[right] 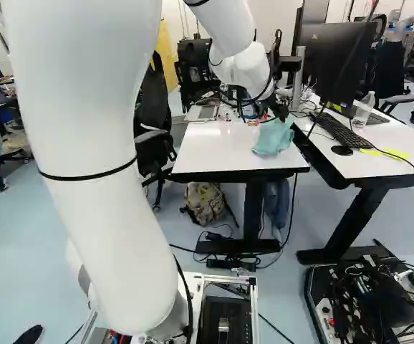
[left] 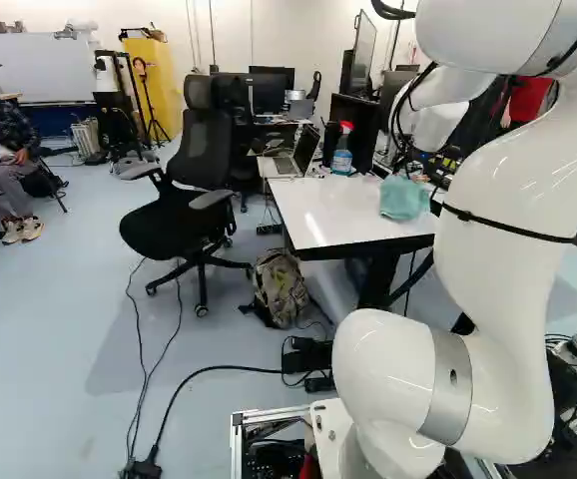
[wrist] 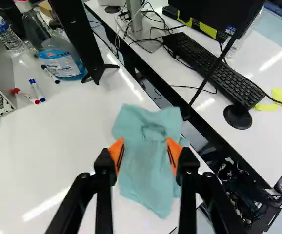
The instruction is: Clean the table with the green towel
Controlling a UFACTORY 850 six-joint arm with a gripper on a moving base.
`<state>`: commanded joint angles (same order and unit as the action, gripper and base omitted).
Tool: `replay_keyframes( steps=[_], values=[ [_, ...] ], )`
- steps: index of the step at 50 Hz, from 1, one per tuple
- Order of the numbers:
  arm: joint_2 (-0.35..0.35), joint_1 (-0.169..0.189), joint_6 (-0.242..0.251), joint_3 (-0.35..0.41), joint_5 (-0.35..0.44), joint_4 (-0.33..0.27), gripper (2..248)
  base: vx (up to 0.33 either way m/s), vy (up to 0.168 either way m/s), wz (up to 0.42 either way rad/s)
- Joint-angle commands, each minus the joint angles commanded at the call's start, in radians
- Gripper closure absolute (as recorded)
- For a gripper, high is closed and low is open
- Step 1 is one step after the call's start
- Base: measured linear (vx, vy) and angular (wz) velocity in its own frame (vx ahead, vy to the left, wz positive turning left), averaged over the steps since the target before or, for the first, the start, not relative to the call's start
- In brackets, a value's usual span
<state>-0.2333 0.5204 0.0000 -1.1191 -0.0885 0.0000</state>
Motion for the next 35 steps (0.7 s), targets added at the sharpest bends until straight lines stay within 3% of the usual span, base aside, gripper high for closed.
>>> replay_keyframes(
  steps=[1, 2, 7, 8, 12, 13, 17, 18, 35],
  values=[
    [0.000, 0.000, 0.000, 0.000, 0.000, 0.000, 128, 0.000, 0.000, 0.000],
    [0.000, 0.000, 0.000, 0.000, 0.000, 0.000, 92, 0.000, 0.000, 0.000],
    [0.000, 0.000, 0.000, 0.000, 0.000, 0.000, 92, 0.000, 0.000, 0.000],
    [0.000, 0.000, 0.000, 0.000, 0.000, 0.000, 56, 0.000, 0.000, 0.000],
    [0.001, 0.000, 0.000, 0.000, 0.000, 0.000, 56, 0.000, 0.000, 0.000],
    [0.002, 0.000, 0.000, 0.000, 0.000, 0.000, 19, 0.000, 0.000, 0.000],
    [0.008, 0.000, 0.000, 0.000, 0.000, 0.000, 19, 0.000, 0.000, 0.000],
    [0.010, 0.000, 0.000, 0.000, 0.000, 0.000, 3, 0.000, 0.000, 0.000],
    [0.069, -0.001, 0.000, 0.027, 0.000, 0.000, 3, 0.000, 0.000, 0.000]
  ],
)
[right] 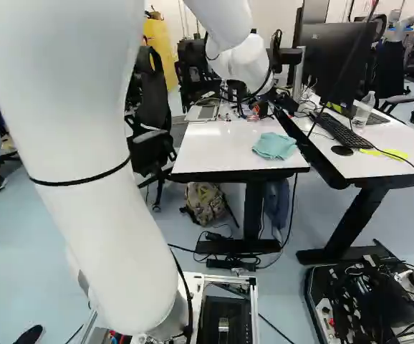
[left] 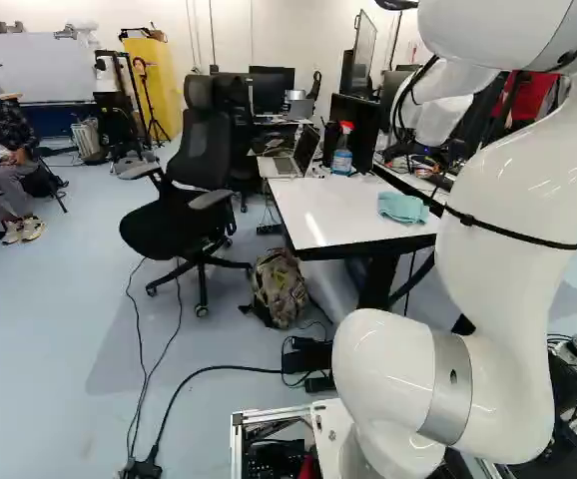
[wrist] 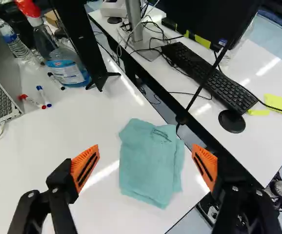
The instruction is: Clean the table with the green towel
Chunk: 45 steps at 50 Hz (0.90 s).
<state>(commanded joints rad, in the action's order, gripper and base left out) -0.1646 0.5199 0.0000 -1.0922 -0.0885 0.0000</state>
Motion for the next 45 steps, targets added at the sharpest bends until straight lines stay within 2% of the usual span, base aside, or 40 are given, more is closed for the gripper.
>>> replay_keyframes(
  steps=[18, 45],
  values=[
    [0.094, -0.013, 0.000, 0.099, 0.000, 0.000, 3, 0.000, 0.000, 0.000],
    [0.203, -0.074, 0.000, 0.210, 0.000, 0.000, 3, 0.000, 0.000, 0.000]
  ],
)
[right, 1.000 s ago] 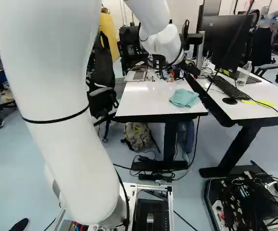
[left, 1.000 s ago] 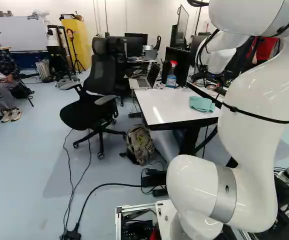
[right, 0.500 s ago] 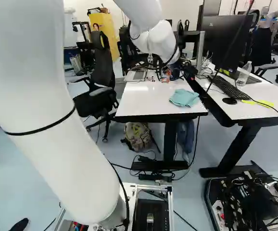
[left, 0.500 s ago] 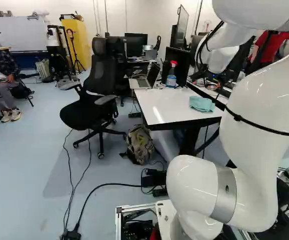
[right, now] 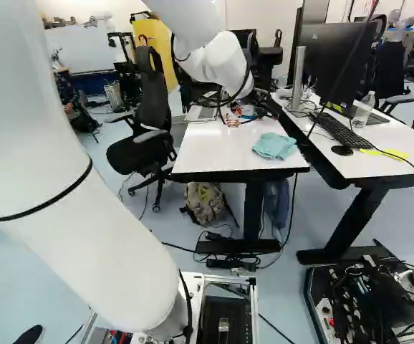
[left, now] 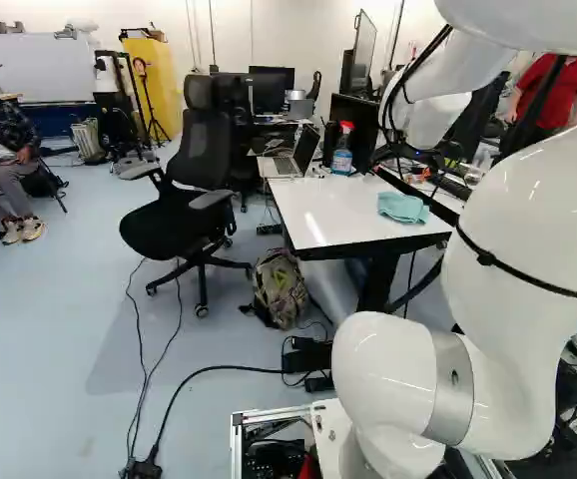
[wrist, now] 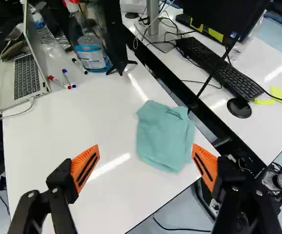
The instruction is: Clean the table with the green towel
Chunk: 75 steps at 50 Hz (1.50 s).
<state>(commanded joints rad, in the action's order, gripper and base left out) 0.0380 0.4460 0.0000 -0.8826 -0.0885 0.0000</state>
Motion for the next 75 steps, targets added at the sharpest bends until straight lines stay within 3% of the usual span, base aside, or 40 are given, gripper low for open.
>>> replay_keyframes(
  steps=[19, 44, 75],
  values=[
    [0.057, -0.043, 0.000, 0.056, 0.000, 0.000, 3, 0.000, 0.000, 0.000],
    [0.061, -0.049, 0.000, 0.064, 0.008, 0.000, 3, 0.000, 0.000, 0.000],
    [0.079, -0.089, 0.000, 0.136, 0.102, 0.000, 3, 0.000, 0.000, 0.000]
  ],
)
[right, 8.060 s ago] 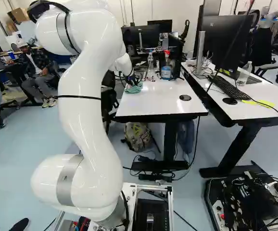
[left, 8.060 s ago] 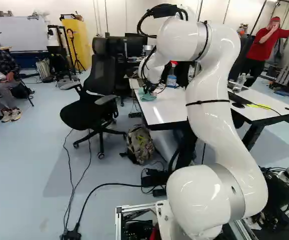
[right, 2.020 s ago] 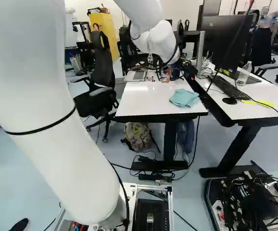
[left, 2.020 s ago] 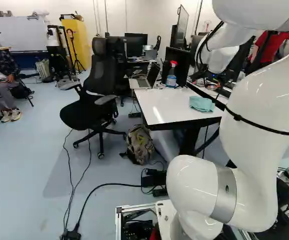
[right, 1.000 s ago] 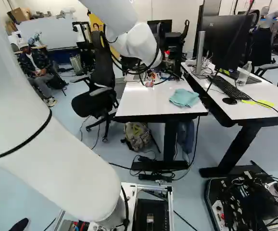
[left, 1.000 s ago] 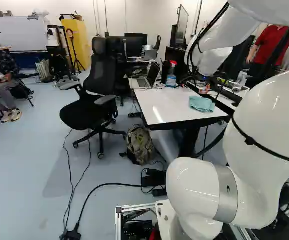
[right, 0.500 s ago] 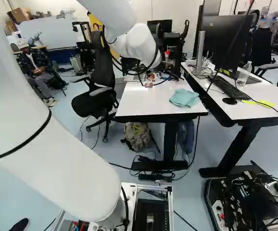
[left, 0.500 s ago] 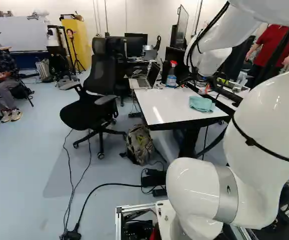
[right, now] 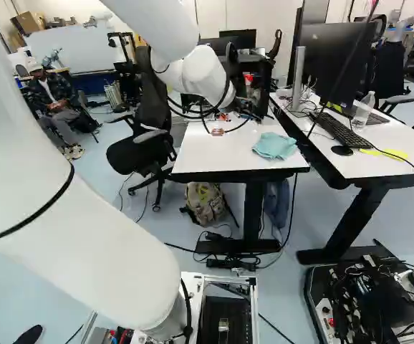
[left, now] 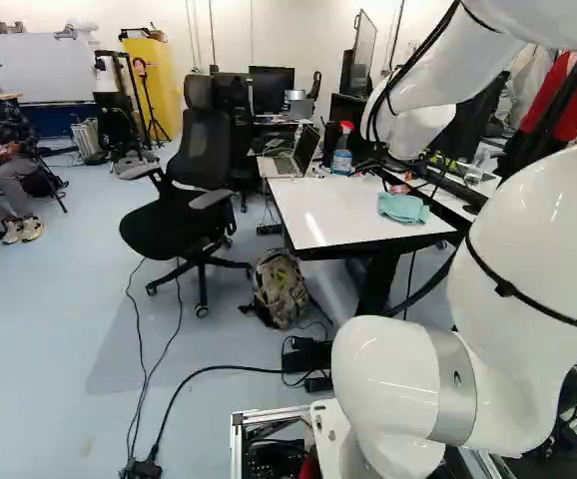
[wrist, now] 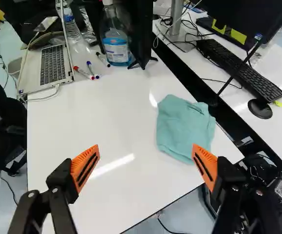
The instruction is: Clean the table with the green towel
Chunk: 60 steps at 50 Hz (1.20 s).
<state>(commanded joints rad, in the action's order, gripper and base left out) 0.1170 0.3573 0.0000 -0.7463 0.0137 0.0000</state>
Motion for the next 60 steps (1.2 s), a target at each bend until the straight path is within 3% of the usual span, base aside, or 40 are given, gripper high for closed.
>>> replay_keyframes(
  steps=[28, 60],
  values=[
    [0.034, -0.075, 0.000, 0.137, 0.179, 0.000, 3, 0.000, 0.000, 0.000],
    [0.090, -0.199, 0.000, 0.367, 0.478, 0.000, 3, 0.000, 0.000, 0.000]
  ],
)
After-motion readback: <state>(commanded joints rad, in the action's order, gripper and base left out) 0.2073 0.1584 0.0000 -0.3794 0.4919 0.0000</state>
